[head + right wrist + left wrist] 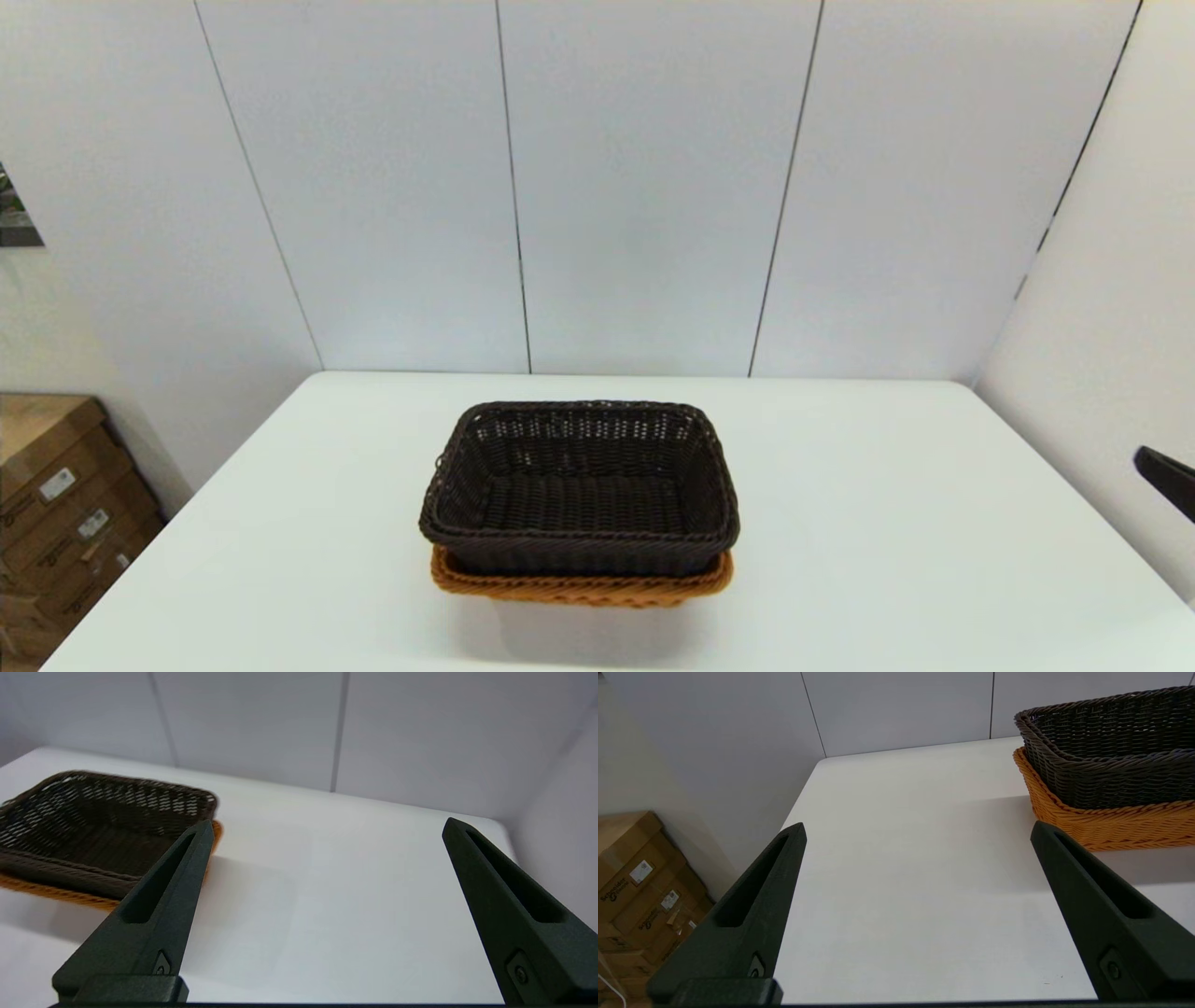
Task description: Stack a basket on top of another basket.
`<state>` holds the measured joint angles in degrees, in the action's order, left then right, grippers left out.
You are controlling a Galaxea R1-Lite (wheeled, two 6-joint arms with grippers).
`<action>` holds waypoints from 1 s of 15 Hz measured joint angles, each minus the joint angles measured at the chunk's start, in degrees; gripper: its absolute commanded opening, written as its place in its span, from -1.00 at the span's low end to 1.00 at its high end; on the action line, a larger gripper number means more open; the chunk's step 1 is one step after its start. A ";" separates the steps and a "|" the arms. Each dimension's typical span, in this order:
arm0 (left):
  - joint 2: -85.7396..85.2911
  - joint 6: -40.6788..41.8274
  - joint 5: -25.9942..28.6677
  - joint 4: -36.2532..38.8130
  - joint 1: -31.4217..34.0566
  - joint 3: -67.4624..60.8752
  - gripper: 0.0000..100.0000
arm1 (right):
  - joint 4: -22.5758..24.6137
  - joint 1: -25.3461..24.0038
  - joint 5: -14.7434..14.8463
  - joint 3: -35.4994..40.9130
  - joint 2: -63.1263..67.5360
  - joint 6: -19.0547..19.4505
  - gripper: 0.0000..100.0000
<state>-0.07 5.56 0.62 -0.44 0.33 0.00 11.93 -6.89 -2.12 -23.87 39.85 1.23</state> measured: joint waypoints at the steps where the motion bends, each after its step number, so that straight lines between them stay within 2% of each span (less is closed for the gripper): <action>1: 0.00 0.00 0.00 0.00 0.02 0.00 1.00 | -0.61 1.49 0.28 1.85 -3.78 -0.05 1.00; 4: 0.00 0.06 0.00 0.00 0.02 0.00 1.00 | -6.35 4.50 0.56 5.62 -15.90 -0.18 1.00; 7: 0.00 0.04 0.00 0.00 0.02 0.00 1.00 | -16.73 6.34 0.33 7.47 -27.78 -0.22 1.00; 9: 0.00 0.06 -0.02 0.00 0.05 0.00 1.00 | -22.16 6.81 -1.18 8.68 -32.85 0.00 1.00; 12: 0.00 0.33 -0.02 0.02 0.07 0.00 1.00 | -22.93 6.94 -3.17 11.89 -37.21 0.88 1.00; 15: 0.00 0.39 -0.02 0.00 0.05 0.00 1.00 | -22.24 6.99 -2.94 15.38 -39.33 1.30 1.00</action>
<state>-0.07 5.95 0.60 -0.44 0.38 0.00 -10.30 0.10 -5.06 -8.48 0.52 2.54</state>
